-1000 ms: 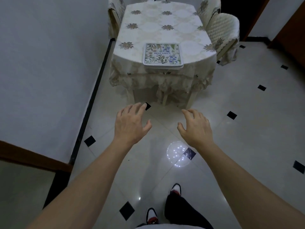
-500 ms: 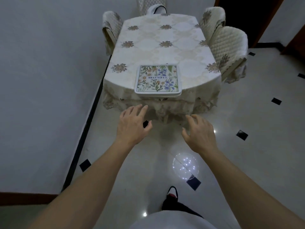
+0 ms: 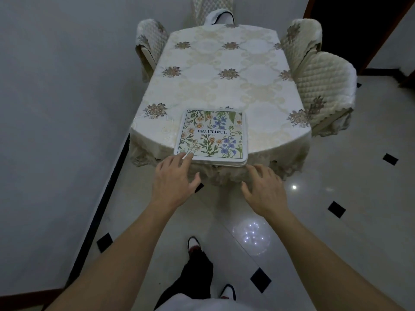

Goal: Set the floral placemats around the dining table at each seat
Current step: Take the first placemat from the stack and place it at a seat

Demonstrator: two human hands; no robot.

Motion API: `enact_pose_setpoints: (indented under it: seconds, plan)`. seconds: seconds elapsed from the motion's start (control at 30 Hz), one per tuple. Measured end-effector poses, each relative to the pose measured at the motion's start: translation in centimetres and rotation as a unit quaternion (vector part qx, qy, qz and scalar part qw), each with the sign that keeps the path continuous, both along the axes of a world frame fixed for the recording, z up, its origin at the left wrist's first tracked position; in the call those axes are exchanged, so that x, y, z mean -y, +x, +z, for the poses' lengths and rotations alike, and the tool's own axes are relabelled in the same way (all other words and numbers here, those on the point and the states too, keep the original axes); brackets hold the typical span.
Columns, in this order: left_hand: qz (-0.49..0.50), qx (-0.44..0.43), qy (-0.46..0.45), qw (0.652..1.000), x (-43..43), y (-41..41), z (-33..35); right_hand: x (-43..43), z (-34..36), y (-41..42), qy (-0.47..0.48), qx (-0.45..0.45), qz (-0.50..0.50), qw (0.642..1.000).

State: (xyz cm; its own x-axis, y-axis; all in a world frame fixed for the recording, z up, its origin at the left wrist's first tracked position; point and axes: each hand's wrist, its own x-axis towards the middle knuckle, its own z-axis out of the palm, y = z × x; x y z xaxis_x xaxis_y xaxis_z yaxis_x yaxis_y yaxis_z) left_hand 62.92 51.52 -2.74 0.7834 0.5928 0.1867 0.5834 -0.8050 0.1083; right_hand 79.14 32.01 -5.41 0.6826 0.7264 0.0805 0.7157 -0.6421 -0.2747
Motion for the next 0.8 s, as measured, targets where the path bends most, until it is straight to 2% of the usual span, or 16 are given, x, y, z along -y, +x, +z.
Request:
enact_pose_setpoints:
  seconds: [0.33,0.6,0.8]
  plan:
    - [0.006,0.016,-0.052,0.998,-10.9,8.0,-2.5,-9.5,-1.9,7.8,-0.035,-0.008,-0.027,0.999]
    - [0.043,0.05,-0.163,0.985,-20.9,13.2,-4.5,-16.6,-3.9,11.7,-0.041,-0.057,-0.093,0.993]
    - [0.064,0.038,-0.28,0.957,-23.7,16.0,-6.8,-19.0,-5.0,14.2,-0.043,-0.099,-0.145,0.984]
